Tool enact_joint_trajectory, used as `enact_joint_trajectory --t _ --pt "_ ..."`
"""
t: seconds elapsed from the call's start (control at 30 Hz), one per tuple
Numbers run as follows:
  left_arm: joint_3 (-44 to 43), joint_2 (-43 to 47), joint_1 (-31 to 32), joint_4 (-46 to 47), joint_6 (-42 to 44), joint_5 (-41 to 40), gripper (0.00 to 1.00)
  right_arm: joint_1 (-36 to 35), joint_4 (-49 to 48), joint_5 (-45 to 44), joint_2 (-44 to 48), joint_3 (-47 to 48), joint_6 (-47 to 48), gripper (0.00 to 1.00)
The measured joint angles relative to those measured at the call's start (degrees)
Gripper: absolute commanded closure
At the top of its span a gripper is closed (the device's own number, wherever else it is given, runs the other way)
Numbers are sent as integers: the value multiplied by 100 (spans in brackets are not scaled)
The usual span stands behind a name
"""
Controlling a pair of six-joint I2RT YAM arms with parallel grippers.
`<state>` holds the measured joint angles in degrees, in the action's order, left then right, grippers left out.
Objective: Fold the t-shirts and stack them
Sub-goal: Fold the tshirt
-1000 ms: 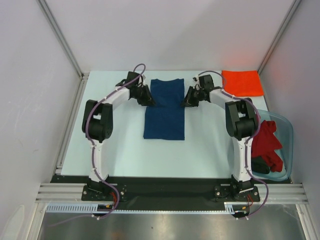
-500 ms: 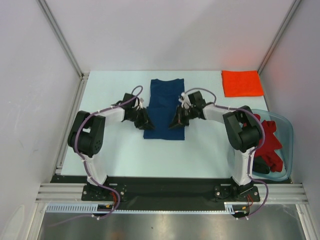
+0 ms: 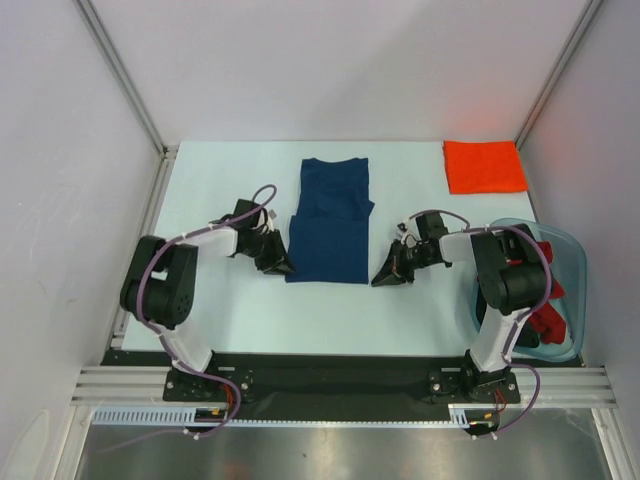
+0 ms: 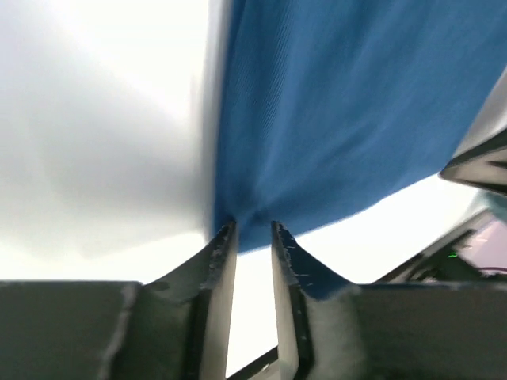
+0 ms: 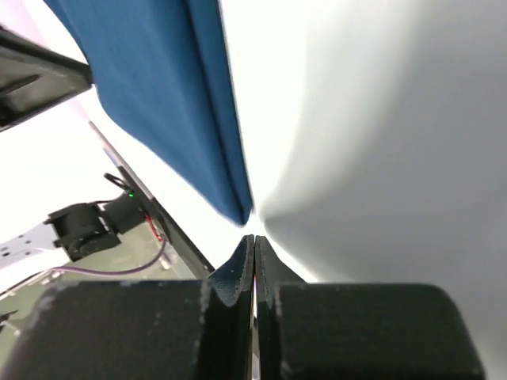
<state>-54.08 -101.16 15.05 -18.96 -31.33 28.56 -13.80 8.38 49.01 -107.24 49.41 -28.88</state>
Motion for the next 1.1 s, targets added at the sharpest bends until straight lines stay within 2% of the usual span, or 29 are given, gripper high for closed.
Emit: enact_joint_trajectory --t 0.03,0.07,0.1,0.13,0.17,0.2,0.27,0.33,0.5,0.73,1.1 --pt "42 149 0 -151 92 -131 68 -15 118 -83 120 -48 42 99" --pt "103 332 -7 -291 177 -243 62 -44 236 -173 262 -83 59 93" --pt "173 529 -15 -442 243 -332 57 -72 354 -260 409 -111 66 81" --pt "240 728 -24 -590 297 -396 52 -76 433 -319 546 -136 66 78" --pt "313 925 -24 -706 319 -452 41 -96 522 -380 732 -168 94 74" --pt "376 1099 -24 -817 343 -492 36 -105 605 -442 922 -201 103 62" --pt "498 1338 -24 -944 354 -511 27 -90 686 -520 1272 -306 133 54" --pt "664 1478 -24 -992 343 -483 26 -79 723 -553 1451 -389 149 44" --pt "984 1325 -24 -925 275 -256 28 -170 538 -586 1228 -503 33 43" --pt "778 793 -35 -673 -79 264 33 -413 -238 -424 699 -505 -599 46" --pt "551 511 -85 -704 -472 289 37 -435 -1071 -319 492 -625 -1220 47"
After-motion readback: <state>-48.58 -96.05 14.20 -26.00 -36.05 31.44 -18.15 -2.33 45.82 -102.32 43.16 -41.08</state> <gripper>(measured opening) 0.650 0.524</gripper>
